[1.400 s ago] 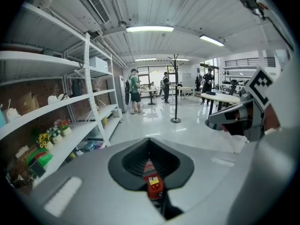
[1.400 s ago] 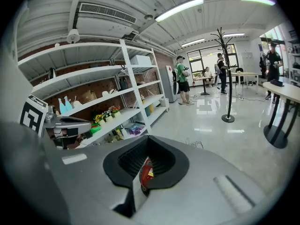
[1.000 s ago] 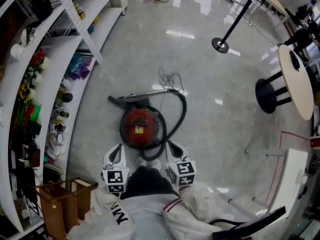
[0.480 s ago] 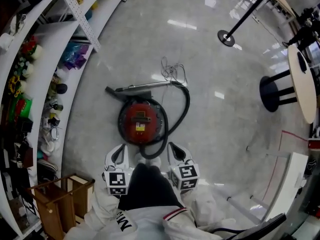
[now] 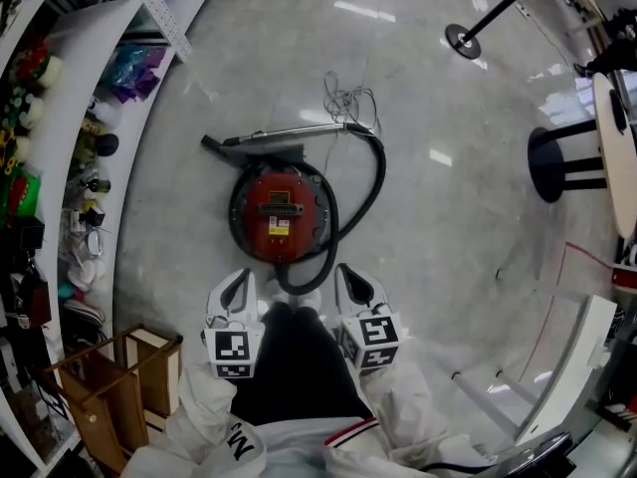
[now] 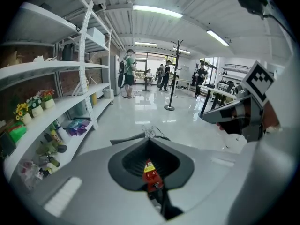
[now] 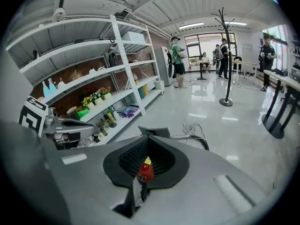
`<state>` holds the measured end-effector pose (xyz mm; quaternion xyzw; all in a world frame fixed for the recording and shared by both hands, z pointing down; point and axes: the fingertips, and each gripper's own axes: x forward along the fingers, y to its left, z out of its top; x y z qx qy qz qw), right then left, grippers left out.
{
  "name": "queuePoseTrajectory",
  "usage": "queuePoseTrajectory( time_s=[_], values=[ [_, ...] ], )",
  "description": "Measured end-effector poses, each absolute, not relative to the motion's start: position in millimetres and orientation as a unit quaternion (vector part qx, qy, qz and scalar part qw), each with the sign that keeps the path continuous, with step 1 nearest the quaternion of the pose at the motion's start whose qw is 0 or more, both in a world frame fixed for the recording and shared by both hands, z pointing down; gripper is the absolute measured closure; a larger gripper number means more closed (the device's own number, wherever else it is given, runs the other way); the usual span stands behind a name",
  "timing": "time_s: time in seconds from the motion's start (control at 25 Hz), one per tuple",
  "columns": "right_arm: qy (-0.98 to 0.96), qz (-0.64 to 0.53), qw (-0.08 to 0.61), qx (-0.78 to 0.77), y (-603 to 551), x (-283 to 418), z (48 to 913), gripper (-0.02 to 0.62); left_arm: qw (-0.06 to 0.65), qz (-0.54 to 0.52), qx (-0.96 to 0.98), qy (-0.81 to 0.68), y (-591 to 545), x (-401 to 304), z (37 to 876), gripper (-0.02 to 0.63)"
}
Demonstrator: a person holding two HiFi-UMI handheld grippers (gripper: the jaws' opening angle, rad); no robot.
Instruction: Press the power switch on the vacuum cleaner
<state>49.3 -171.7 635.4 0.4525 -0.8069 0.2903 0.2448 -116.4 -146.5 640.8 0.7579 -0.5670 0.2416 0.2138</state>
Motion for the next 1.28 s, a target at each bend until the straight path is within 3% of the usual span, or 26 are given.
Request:
queuePoseTrajectory(
  time_s=[1.28],
  values=[
    [-0.807,0.300,0.289,0.419,-185.4,13.8,731.2,0.595,0.238,0.253,0.761,-0.547,-168.9,-111.5,714.3,0.606]
  ],
)
